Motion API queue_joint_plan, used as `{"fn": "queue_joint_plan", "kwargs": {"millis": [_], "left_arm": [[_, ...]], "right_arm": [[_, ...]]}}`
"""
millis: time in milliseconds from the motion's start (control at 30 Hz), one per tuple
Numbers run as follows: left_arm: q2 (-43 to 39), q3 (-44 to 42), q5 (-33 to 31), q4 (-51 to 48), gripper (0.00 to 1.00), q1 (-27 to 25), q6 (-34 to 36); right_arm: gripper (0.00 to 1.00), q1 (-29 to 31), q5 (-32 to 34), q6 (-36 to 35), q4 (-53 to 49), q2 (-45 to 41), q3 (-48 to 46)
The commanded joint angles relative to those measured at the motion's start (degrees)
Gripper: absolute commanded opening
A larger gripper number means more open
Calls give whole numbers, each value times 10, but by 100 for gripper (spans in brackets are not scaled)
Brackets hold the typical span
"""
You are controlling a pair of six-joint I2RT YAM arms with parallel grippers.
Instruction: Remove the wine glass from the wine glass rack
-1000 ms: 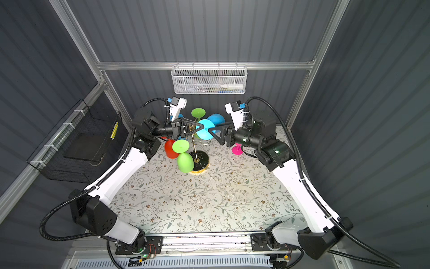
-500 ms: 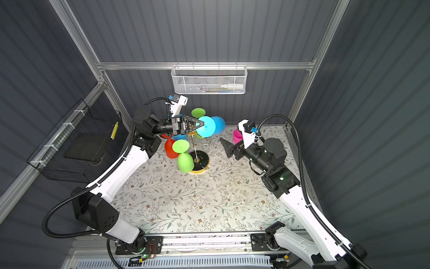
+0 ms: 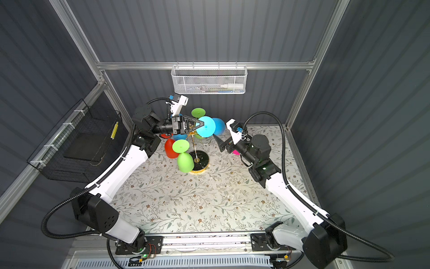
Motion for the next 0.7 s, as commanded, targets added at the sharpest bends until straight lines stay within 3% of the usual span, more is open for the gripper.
{"fn": "queue_joint_plan", "kwargs": {"millis": [0, 667], "left_arm": [[-22, 26, 5, -6, 0, -3, -14], [-5, 51, 27, -14, 0, -3, -66]], "right_arm": [[99, 3, -19, -19, 39, 12, 25], [99, 18, -26, -25, 57, 80, 84]]}}
